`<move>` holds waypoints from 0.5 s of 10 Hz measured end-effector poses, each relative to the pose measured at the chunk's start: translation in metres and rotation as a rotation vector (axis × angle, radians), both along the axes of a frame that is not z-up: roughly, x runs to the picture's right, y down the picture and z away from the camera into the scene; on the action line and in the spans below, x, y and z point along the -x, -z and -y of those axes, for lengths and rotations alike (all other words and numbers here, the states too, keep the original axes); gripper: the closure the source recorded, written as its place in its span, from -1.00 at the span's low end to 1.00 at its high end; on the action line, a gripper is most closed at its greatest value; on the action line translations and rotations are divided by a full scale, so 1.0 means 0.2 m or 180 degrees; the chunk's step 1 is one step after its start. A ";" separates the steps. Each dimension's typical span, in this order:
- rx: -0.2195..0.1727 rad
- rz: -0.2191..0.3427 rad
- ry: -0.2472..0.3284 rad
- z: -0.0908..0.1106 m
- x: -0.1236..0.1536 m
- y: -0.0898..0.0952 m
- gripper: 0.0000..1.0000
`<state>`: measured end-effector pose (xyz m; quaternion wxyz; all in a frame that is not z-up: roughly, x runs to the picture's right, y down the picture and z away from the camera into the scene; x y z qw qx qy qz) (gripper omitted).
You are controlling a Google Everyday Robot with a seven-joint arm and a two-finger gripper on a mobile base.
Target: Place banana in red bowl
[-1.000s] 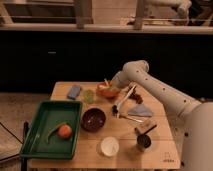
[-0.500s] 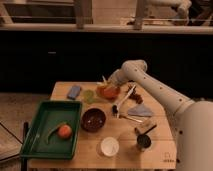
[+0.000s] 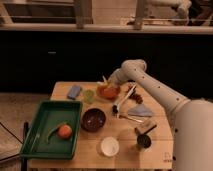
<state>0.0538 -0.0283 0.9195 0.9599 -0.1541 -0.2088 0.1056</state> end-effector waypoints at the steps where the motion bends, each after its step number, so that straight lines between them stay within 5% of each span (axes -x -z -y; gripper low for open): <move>1: 0.0003 -0.0008 0.0001 0.00 0.00 -0.01 -0.60; 5: 0.0004 -0.0028 -0.0009 0.00 -0.02 -0.01 -0.60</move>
